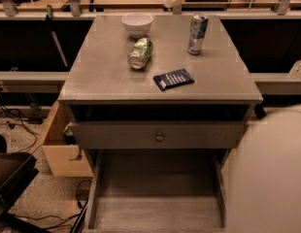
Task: Place green can upright
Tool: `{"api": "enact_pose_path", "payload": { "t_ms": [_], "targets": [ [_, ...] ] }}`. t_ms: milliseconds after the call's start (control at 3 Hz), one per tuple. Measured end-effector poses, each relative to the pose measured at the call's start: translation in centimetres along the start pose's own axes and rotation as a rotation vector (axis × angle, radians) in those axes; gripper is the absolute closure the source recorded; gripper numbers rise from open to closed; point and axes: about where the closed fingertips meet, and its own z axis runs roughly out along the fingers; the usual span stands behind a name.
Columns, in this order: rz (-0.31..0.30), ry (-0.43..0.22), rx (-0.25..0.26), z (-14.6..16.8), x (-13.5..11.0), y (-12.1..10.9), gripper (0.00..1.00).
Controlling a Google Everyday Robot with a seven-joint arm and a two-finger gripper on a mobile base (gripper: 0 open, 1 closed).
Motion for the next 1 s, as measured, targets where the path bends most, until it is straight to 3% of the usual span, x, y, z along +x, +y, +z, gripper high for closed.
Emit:
{"api": "enact_pose_path", "payload": {
  "t_ms": [333,667,1000],
  "targets": [
    [0.110,0.120,0.035,4.9,-2.1,1.7,0.00],
    [0.163,0.138,0.050,7.2,-4.1,3.5,0.00],
    [0.169,0.183,0.067,11.1,-5.3,6.0,0.00]
  ]
}}
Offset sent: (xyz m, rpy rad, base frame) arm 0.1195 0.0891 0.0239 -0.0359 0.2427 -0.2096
